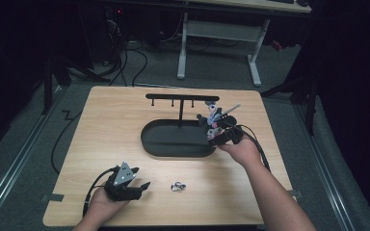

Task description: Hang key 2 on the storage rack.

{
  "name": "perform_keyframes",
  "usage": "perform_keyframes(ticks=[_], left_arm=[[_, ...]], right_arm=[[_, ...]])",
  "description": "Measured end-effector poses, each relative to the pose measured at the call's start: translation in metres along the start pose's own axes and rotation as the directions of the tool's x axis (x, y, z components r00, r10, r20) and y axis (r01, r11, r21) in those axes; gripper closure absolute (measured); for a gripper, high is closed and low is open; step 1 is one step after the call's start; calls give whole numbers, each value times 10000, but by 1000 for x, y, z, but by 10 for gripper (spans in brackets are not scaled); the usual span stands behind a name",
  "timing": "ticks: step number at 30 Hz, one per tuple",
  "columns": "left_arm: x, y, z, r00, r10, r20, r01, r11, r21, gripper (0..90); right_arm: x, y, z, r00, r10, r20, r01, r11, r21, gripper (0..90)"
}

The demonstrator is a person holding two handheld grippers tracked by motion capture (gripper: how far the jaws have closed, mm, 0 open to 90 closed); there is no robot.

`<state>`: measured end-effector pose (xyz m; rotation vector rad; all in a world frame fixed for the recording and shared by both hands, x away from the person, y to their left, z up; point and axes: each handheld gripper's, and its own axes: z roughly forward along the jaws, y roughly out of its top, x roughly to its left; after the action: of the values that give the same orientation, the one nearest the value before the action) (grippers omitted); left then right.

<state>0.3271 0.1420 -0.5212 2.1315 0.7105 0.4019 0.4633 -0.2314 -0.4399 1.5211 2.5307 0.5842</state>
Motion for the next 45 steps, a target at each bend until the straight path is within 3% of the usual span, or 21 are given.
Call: perform_keyframes(ticks=[8,13,15,19,20,23,25,26,28,29,30,32,33,35,36,38,39,41,42,45], left_arm=[[0,0,0,10000,-4,-5,4,10000,-23,326],[0,1,0,10000,7,10,-7,10000,-25,326],[0,1,1,10000,8,8,-8,10000,-30,326],[0,1,1,10000,-22,31,22,10000,-25,325],[0,1,1,10000,-37,42,37,10000,-18,325],[0,1,0,10000,-62,40,62,10000,-38,325],[0,1,0,10000,-82,10,83,9999,-63,324],[0,1,0,9999,-103,13,103,9999,-48,324],[1,1,0,9999,-143,-4,143,9998,-108,323],[1,1,-1,9999,-151,-7,151,9998,-112,323],[1,1,-1,9999,-151,-7,151,9998,-112,324],[1,1,0,9998,-187,3,187,9997,-163,324],[1,2,0,9998,-207,18,208,9996,-181,324],[0,2,0,9997,-248,67,249,9994,-260,327],[0,3,0,9997,-241,78,243,9992,-313,328],[-1,3,-1,9997,-209,84,212,9990,-395,329],[-2,4,-1,9998,-183,53,185,9988,-444,329],[-2,4,-1,9998,-195,40,196,9989,-435,328],[-2,4,-2,9998,-180,1,180,9990,-404,328],[-3,2,-6,9998,-152,-158,145,9989,-442,331]], right_arm=[[0,-4,-12,9998,58,-169,-64,9993,-373,391],[6,-16,-16,9999,-114,-113,106,9974,-717,466],[13,-27,-17,9985,-549,44,551,9955,-775,524],[20,-40,-16,9962,-840,222,858,9913,-995,556],[23,-51,-15,9971,-751,131,761,9886,-1298,568],[24,-62,-12,9978,-659,8,653,9865,-1505,566],[26,-86,-6,9989,-391,-252,330,9773,-2091,566],[26,-86,-6,9989,-391,-252,330,9773,-2091,566],[29,-101,0,9986,-413,-329,323,9708,-2378,558],[33,-115,5,9984,-424,-367,308,9614,-2734,558],[33,-115,5,9984,-424,-367,308,9614,-2734,558],[40,-136,12,9973,-499,-542,294,9438,-3291,548],[40,-136,12,9973,-499,-542,294,9438,-3291,548],[43,-149,17,9944,-525,-918,147,9282,-3717,541],[45,-151,17,9914,-673,-1124,215,9300,-3669,544],[50,-153,16,9900,-936,-1059,474,9258,-3751,565],[54,-151,16,9825,-960,-1597,270,9213,-3879,602],[64,-147,17,9783,-1281,-1627,506,9099,-4117,684],[64,-147,17,9783,-1281,-1627,506,9099,-4117,684],[84,-139,22,9651,-1949,-1751,1042,8987,-4261,875]])
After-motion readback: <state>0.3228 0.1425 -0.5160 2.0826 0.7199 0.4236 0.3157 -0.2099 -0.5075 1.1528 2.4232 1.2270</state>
